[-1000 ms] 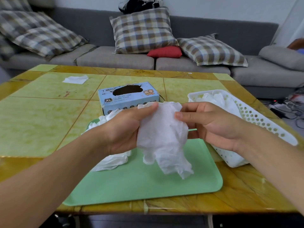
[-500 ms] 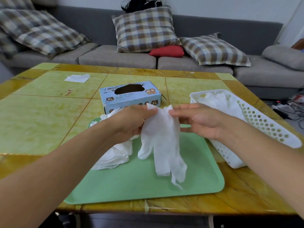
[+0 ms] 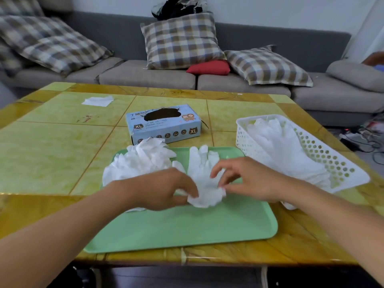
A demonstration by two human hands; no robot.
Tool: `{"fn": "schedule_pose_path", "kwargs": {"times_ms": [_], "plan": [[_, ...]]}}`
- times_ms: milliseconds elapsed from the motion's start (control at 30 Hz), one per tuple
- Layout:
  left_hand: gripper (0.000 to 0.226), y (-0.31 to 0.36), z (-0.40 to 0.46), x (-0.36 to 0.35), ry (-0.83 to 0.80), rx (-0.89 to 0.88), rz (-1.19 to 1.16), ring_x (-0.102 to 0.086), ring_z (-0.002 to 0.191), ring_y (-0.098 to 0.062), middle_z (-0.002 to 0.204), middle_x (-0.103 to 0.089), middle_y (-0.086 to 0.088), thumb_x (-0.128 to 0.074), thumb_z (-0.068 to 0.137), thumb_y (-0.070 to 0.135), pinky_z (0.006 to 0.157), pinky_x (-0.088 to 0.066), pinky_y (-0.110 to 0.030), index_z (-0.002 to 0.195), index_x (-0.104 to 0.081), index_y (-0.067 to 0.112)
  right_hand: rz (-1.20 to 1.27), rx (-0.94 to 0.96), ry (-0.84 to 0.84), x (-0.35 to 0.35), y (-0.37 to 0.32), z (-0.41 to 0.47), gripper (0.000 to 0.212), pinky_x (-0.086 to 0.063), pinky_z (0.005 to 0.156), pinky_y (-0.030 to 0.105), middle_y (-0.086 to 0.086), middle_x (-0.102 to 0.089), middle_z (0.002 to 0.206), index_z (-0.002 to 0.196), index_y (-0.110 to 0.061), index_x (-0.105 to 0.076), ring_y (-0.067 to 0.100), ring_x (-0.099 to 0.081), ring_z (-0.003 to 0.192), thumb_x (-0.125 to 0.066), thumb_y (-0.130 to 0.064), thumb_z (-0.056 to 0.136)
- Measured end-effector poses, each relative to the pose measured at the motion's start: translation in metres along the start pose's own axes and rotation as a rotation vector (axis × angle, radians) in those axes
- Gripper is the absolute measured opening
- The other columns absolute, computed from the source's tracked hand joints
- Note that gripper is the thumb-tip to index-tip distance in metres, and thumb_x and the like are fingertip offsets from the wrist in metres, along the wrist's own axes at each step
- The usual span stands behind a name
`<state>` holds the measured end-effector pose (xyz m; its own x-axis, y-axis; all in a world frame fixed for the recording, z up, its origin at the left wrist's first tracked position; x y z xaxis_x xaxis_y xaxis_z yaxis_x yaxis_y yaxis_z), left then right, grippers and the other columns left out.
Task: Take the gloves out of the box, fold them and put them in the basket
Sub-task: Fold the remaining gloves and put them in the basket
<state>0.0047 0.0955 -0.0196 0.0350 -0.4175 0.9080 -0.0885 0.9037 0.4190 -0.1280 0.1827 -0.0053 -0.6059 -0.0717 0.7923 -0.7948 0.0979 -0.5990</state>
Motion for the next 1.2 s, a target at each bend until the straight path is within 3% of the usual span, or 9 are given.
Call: {"fn": "schedule_pose_path", "kwargs": {"times_ms": [133,233,400,467,567,733,867,1067,1200], "plan": [[0.019,0.007,-0.009,-0.009,-0.163,0.001,-0.040,-0.051,0.118,0.004,0.129,-0.057,0.019,-0.071,0.089,0.039,0.105,-0.036,-0.018,0.108,-0.075,0.038,-0.274,0.055,-0.269,-0.021,-0.012,-0.003,0.027,-0.054,0.091,0.026,-0.017,-0.075,0.098,0.109,-0.030,-0.077,-0.003,-0.068,0.092,-0.066,-0.014,0.090],[0.018,0.007,-0.004,-0.005,-0.131,0.054,-0.187,-0.053,0.113,0.005,0.122,-0.060,0.021,-0.062,0.095,0.042,0.098,-0.041,-0.016,0.100,-0.078,0.036,-0.183,0.041,-0.152,-0.014,-0.016,0.002,0.017,-0.053,0.091,0.029,-0.022,-0.074,0.100,0.106,-0.030,-0.078,-0.004,-0.066,0.096,-0.073,-0.029,0.090],[0.028,-0.008,0.002,-0.008,-0.013,0.095,0.094,-0.056,0.106,-0.004,0.119,-0.058,0.017,-0.066,0.090,0.052,0.095,-0.047,-0.033,0.112,-0.069,0.035,-0.390,-0.038,-0.209,-0.040,-0.002,0.005,0.096,-0.017,0.120,0.024,-0.016,-0.016,0.166,0.158,-0.038,-0.024,0.005,-0.015,0.152,-0.070,-0.069,0.080],[0.036,-0.006,0.002,-0.017,-0.042,0.091,0.062,-0.053,0.116,-0.007,0.130,-0.053,0.015,-0.069,0.090,0.048,0.102,-0.043,-0.034,0.123,-0.064,0.034,-0.459,-0.087,-0.292,-0.047,0.008,0.002,0.107,-0.007,0.123,0.029,-0.019,0.007,0.168,0.161,-0.039,-0.005,0.005,0.005,0.154,-0.066,-0.074,0.079],[0.040,0.006,-0.001,-0.010,-0.057,0.035,-0.020,-0.046,0.128,-0.004,0.142,-0.051,0.012,-0.069,0.092,0.041,0.110,-0.035,-0.025,0.130,-0.061,0.032,-0.447,-0.104,-0.269,-0.037,0.013,0.001,0.106,-0.009,0.124,0.027,-0.022,0.004,0.167,0.160,-0.040,-0.008,0.002,0.002,0.154,-0.068,-0.071,0.079],[0.032,-0.018,-0.017,0.065,0.249,0.122,-0.027,-0.060,0.100,0.003,0.117,-0.065,0.017,-0.072,0.090,0.039,0.087,-0.053,-0.024,0.120,-0.067,0.032,-0.217,-0.027,-0.075,-0.021,-0.022,0.005,0.080,-0.020,0.107,0.002,-0.033,-0.030,0.152,0.149,-0.047,-0.040,-0.018,-0.025,0.134,-0.071,-0.066,0.077],[0.036,-0.060,-0.051,0.097,0.267,0.287,0.151,-0.060,0.099,-0.007,0.110,-0.063,0.015,-0.079,0.084,0.037,0.083,-0.050,-0.027,0.117,-0.067,0.032,0.015,0.151,0.248,-0.008,-0.088,0.022,0.031,-0.050,0.087,0.017,-0.020,-0.071,0.109,0.112,-0.029,-0.076,-0.005,-0.063,0.098,-0.080,-0.039,0.082],[0.071,-0.095,-0.079,0.067,-0.044,0.418,0.120,-0.046,0.122,-0.010,0.130,-0.049,0.014,-0.091,0.066,0.035,0.105,-0.042,-0.034,0.128,-0.056,0.041,-0.436,0.156,0.013,-0.085,-0.141,0.094,0.023,-0.050,0.074,0.032,-0.005,-0.069,0.104,0.111,-0.025,-0.072,0.018,-0.063,0.093,-0.070,-0.037,0.092],[0.084,-0.102,-0.081,0.073,-0.008,0.439,0.140,-0.044,0.129,-0.016,0.140,-0.043,0.009,-0.091,0.068,0.028,0.106,-0.042,-0.039,0.139,-0.047,0.038,-0.204,0.114,0.212,-0.076,-0.126,0.108,0.018,-0.040,0.061,0.027,-0.012,-0.058,0.070,0.079,-0.027,-0.064,0.005,-0.055,0.066,-0.081,-0.028,0.082]]}}
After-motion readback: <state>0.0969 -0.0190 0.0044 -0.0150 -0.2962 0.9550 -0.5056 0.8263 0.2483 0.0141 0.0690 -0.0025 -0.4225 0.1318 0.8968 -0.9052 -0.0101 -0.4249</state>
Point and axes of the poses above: each hand's wrist, its own z-axis towards the middle knuckle, its own x-axis out of the back of the hand, y = z × x, the point moved 8 cm from there along z, towards the middle knuckle
